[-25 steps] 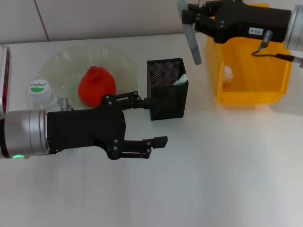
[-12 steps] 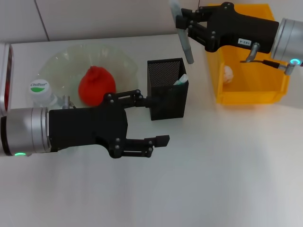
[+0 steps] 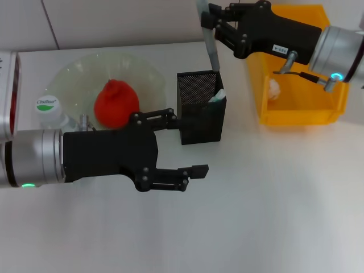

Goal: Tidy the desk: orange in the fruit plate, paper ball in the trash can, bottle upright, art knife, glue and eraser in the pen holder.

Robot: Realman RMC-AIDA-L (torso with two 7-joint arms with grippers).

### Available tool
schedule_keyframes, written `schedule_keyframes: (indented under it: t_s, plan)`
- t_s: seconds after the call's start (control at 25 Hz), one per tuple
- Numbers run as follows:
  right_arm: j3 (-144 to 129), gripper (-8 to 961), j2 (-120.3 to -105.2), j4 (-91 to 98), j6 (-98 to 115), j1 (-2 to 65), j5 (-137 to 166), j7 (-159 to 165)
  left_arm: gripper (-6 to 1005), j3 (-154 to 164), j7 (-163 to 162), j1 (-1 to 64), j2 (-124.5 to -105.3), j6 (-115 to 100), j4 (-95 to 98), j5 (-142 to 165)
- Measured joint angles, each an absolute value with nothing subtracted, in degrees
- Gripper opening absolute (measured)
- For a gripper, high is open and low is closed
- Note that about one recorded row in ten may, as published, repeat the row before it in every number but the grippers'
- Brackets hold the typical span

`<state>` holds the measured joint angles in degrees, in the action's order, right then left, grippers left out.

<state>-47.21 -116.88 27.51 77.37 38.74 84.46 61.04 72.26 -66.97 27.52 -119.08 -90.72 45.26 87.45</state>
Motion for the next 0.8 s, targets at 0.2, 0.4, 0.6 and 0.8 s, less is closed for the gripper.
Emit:
schedule_keyframes:
  t_s: [0.2,0.4,0.6,0.8]
  plan:
    - [-46.45,134,-117.07,24.76,73.83,40.98,84.42,59.84,813,73.01,-66.34,27.49,-119.09,-90.89,45.45,86.42]
    - [-46.86,134,-117.44,22.82,70.09,42.55,84.39,59.76,813,73.61,-65.97,27.42,-119.09,-91.05,45.38,86.03]
    - [-46.94,134,-118.05,21.18,68.50,43.46,84.50,59.15,813,75.07,-65.48,27.14,-119.09,-90.83,45.62,85.04]
    - [-46.95,134,-118.86,20.82,68.06,43.60,84.76,59.13,813,75.79,-65.31,26.99,-119.03,-90.80,45.61,84.59]
